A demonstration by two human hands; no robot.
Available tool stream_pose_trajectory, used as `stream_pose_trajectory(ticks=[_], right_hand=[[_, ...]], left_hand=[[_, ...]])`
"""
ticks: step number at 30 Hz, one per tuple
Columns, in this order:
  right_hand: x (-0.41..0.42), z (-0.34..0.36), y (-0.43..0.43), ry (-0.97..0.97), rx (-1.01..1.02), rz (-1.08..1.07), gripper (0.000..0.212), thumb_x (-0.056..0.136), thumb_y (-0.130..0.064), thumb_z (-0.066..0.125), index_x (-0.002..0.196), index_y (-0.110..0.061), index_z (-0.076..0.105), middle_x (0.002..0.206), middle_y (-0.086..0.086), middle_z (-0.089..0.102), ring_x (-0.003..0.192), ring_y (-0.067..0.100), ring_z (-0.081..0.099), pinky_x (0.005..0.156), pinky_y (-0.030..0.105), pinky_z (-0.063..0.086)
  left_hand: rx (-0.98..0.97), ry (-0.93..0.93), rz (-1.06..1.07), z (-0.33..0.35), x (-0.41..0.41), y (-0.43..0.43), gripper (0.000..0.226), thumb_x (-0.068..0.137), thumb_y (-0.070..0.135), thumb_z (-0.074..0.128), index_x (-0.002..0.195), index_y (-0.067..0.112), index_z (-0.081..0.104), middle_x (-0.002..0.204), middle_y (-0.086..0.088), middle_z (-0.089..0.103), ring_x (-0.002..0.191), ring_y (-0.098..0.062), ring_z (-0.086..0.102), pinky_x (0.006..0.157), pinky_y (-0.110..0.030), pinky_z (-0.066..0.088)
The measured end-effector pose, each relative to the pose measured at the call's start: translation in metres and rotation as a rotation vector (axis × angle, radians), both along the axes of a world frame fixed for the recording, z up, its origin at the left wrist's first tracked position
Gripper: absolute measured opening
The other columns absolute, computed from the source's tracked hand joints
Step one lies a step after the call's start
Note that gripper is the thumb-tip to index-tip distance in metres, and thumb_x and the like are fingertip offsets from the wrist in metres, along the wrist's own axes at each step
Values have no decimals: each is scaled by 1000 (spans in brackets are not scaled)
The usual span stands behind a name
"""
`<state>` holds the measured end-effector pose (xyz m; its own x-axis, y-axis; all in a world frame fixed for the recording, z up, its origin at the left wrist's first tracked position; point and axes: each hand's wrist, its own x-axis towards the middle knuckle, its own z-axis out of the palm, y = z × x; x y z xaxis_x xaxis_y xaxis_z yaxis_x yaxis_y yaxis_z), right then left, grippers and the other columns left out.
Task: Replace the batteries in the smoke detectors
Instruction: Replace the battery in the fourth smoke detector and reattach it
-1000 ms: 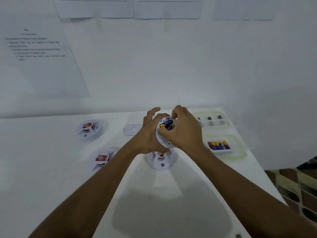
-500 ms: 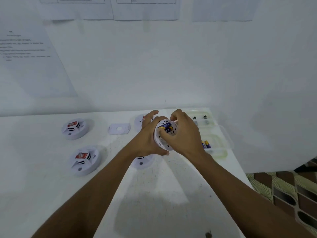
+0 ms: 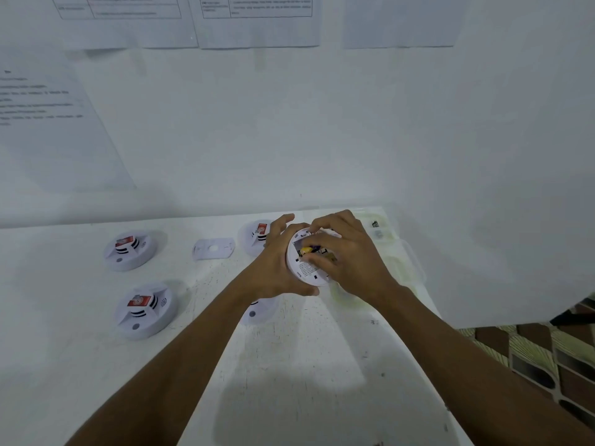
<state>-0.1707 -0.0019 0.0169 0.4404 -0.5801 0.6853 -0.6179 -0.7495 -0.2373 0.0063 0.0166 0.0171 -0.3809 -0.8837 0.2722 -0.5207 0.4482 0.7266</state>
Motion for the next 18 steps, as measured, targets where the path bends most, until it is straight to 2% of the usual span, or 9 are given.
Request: stream_pose_trajectory(ticks=[2,5,7,9,11,14,16,18], right_hand=[[-4,4,1,-79,4,-8,23,89,-32,64,95,-12,74,98,1,71,94,17,56,83,31,46],[-19,14,3,-307,228,-81,14,89,-24,68,99,-16,72,84,-8,70,83,11,61,78,28,47],[-39,15,-2,-309,327,-131,14,89,-21,69,103,-21,72,80,-11,70,79,8,64,78,24,48],[-63,12,-9,-216,407,-187,7,89,-20,70,93,-23,74,77,-11,71,72,3,64,73,26,52],[-81,6,-16,-51,480,-281,6,88,-26,71,83,-26,74,72,-13,70,65,3,63,72,34,53],[-93,-1,-22,214,531,-397,14,88,-39,68,78,-29,70,68,-12,70,69,7,65,82,35,42],[-92,-3,-22,367,545,-434,18,90,-43,65,80,-29,68,72,-11,71,75,9,64,80,32,28],[-90,-6,-23,455,536,-453,20,91,-45,62,79,-30,67,76,-10,72,76,10,61,79,33,21]], left_hand=[[14,20,-14,-6,1,-5,91,41,57,80,119,52,34,132,45,18,141,-3,11,112,-12,13],[67,45,12,-13,3,-12,97,41,56,83,124,51,34,147,15,23,145,-8,9,111,-17,20],[97,34,35,-15,3,-14,98,40,56,83,124,51,34,151,4,21,144,-6,8,107,-8,18],[110,32,46,-16,3,-16,99,39,56,84,125,50,33,152,3,18,143,-4,10,98,5,15],[111,35,46,-18,3,-18,100,39,52,86,125,51,33,151,5,18,142,0,8,95,7,15],[106,46,30,-20,-4,-19,101,39,50,88,124,51,34,149,9,17,143,0,7,102,-3,19],[96,56,22,-20,-9,-18,101,38,53,86,125,51,34,148,11,17,144,-4,8,109,-15,23],[88,51,17,-21,-12,-19,101,37,53,85,125,51,35,146,13,17,145,-7,8,113,-24,24]])
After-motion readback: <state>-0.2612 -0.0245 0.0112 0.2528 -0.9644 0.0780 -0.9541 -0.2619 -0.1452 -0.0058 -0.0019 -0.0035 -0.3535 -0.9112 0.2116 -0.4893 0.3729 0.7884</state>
